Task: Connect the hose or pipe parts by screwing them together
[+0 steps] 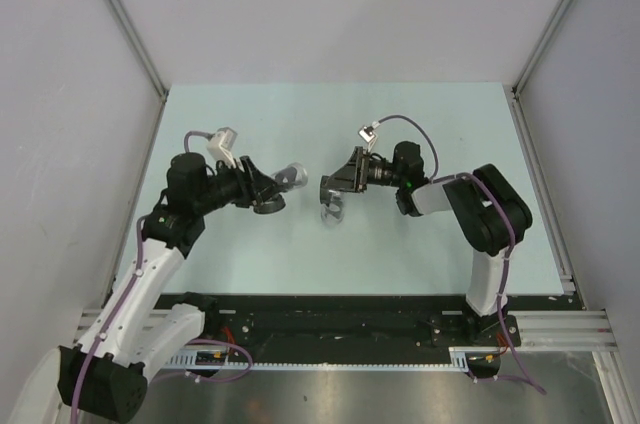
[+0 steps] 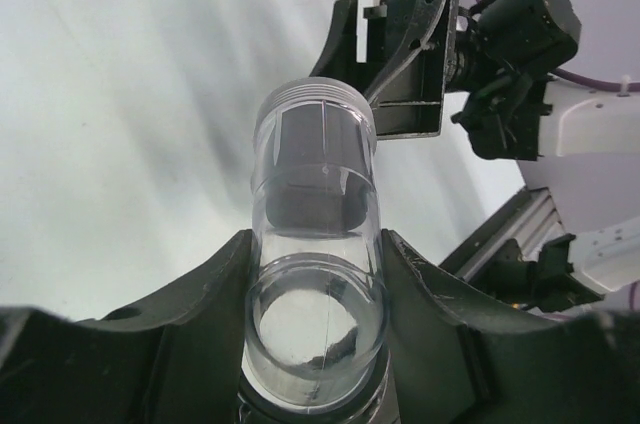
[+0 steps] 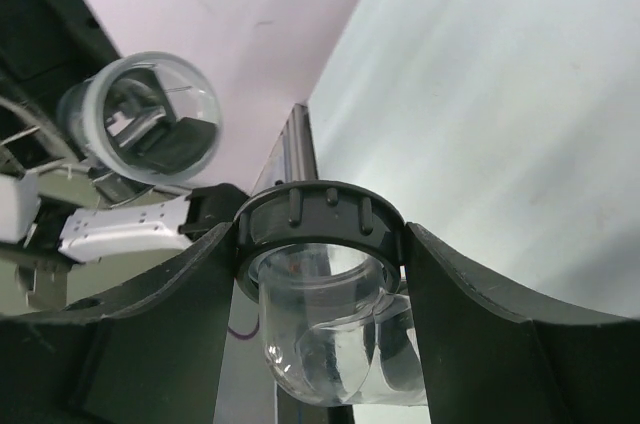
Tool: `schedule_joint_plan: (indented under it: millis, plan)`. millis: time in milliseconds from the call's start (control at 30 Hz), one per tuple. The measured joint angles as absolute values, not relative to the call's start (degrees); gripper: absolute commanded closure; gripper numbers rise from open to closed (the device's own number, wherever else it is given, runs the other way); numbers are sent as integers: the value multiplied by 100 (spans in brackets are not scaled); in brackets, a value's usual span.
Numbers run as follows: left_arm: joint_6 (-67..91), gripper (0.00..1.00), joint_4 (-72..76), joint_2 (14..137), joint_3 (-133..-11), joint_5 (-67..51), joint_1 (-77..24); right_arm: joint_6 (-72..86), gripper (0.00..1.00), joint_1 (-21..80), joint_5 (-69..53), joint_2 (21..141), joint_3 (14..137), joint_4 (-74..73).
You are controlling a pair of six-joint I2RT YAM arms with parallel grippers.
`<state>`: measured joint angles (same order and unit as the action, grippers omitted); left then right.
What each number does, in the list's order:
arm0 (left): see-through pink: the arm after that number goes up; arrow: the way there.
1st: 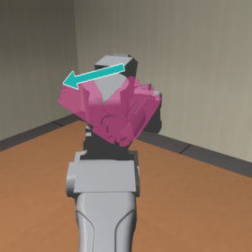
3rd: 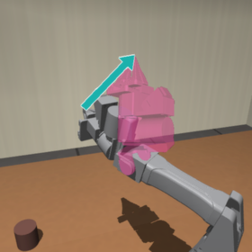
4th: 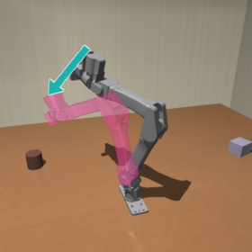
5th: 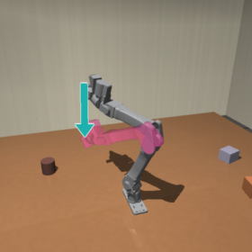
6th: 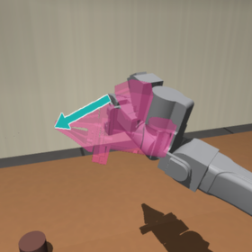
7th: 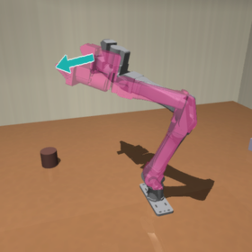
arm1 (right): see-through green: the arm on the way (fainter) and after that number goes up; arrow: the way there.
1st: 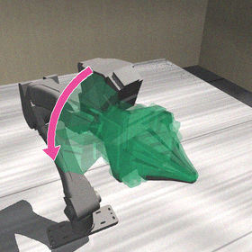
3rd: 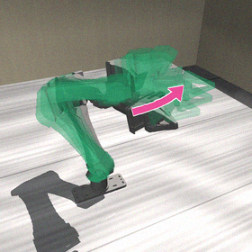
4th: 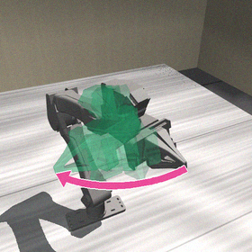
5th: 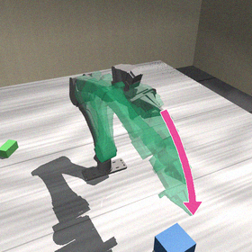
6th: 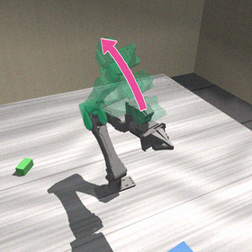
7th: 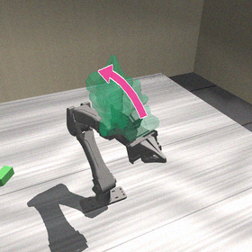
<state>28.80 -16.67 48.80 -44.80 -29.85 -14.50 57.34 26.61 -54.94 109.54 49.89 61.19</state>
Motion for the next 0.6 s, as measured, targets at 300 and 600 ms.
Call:
schedule_joint_plan:
  millis: [300, 600]
  plan:
    - [2582, 100, -1986, 4989, -4475, -2694, -1426, 5981, 47, 2464, -4969, 11581, 4917, 5745]
    - [2480, 100, -2032, 5157, -4475, -2687, -1413, 6182, 18, 1909, -4703, 11931, 4547, 5546]
